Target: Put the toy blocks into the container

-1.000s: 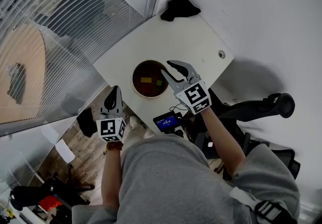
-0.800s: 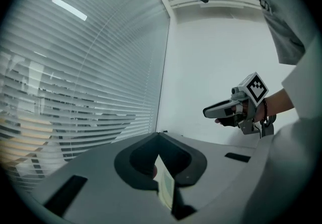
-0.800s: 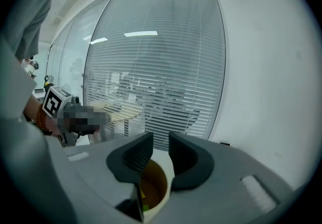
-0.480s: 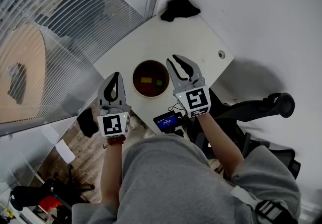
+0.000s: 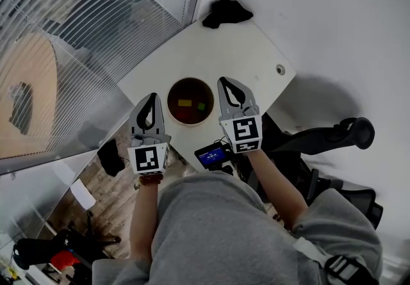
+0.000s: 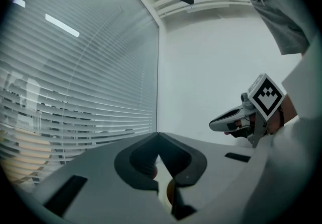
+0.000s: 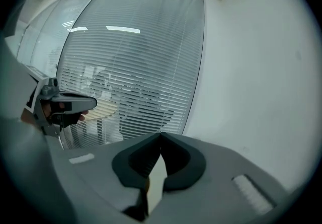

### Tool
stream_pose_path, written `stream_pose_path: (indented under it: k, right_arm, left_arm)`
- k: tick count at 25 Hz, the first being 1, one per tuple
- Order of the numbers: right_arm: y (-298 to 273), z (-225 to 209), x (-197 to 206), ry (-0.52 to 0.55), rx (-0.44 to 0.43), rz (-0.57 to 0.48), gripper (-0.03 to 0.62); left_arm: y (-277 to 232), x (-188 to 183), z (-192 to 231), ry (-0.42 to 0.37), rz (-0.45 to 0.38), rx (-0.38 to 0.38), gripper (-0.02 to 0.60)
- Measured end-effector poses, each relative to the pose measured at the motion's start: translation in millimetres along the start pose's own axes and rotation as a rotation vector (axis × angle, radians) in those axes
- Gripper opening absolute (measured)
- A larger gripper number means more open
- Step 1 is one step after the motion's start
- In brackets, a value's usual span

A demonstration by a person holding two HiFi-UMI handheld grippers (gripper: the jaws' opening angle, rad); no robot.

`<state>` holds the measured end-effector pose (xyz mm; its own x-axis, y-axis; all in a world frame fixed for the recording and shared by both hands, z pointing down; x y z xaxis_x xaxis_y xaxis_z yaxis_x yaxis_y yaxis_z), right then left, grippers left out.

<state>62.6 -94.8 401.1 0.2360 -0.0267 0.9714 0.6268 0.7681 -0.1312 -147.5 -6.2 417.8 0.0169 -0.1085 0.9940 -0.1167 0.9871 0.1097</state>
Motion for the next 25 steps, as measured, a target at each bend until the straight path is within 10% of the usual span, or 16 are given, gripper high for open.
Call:
stream_pose_path:
  k: [25]
  right_arm:
    - [7, 16, 22, 0.041, -0.076, 0.064, 0.012]
  left_arm:
    - [31, 28, 8, 0.041, 0.072, -0.04, 0.008]
Point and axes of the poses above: the fingertips, and each gripper's own axes: y backward along the fingers, z to its left, x out of its underside, the point moved 7 cm from there along y, backward along the fingers, and after that the axes turned 7 degrees about -z, right-handed, at the moved point
